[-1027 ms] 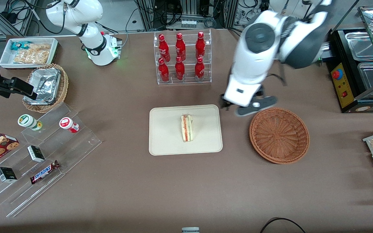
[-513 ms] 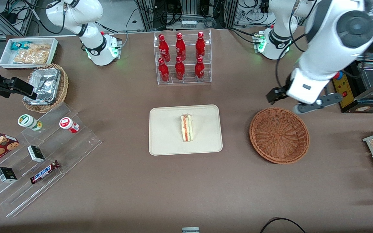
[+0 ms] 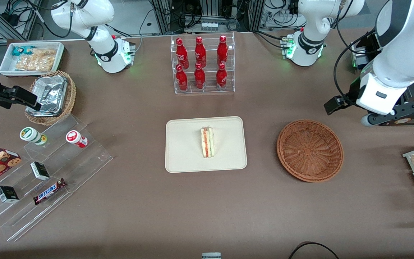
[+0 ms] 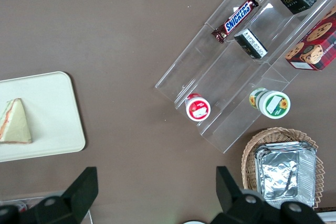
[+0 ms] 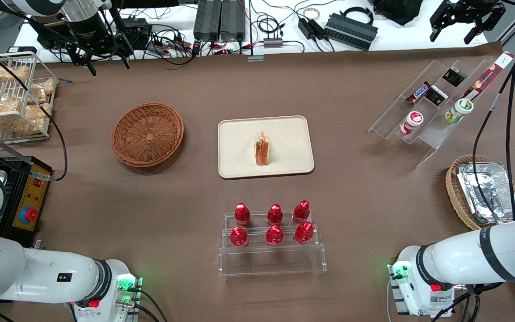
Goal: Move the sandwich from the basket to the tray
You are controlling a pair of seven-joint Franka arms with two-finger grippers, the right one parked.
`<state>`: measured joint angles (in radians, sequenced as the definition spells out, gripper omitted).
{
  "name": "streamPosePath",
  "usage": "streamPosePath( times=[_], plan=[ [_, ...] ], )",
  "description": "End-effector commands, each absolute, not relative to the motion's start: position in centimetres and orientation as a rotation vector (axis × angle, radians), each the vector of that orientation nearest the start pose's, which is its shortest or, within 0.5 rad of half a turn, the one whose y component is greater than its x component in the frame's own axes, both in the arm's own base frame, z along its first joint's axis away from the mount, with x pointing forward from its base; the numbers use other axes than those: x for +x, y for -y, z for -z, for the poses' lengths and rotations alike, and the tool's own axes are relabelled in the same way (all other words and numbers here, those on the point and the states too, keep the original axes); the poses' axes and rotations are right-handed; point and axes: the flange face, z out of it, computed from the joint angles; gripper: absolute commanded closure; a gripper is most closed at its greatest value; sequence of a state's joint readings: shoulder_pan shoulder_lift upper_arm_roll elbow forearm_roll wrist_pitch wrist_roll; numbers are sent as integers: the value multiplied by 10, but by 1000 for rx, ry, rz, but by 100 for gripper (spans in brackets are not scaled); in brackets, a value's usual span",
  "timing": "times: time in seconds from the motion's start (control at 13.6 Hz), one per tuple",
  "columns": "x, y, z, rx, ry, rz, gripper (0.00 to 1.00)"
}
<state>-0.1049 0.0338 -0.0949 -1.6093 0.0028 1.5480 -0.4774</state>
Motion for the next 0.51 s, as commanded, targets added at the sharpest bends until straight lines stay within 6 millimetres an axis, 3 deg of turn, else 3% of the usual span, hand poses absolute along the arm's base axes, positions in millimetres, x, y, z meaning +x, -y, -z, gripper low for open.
streamPosePath(
  times=[0.0,0.44],
  plan=[
    [540,97,-591,-3078,401,-146,0],
    [545,76,-590,-3087,378,-147,0]
  ],
)
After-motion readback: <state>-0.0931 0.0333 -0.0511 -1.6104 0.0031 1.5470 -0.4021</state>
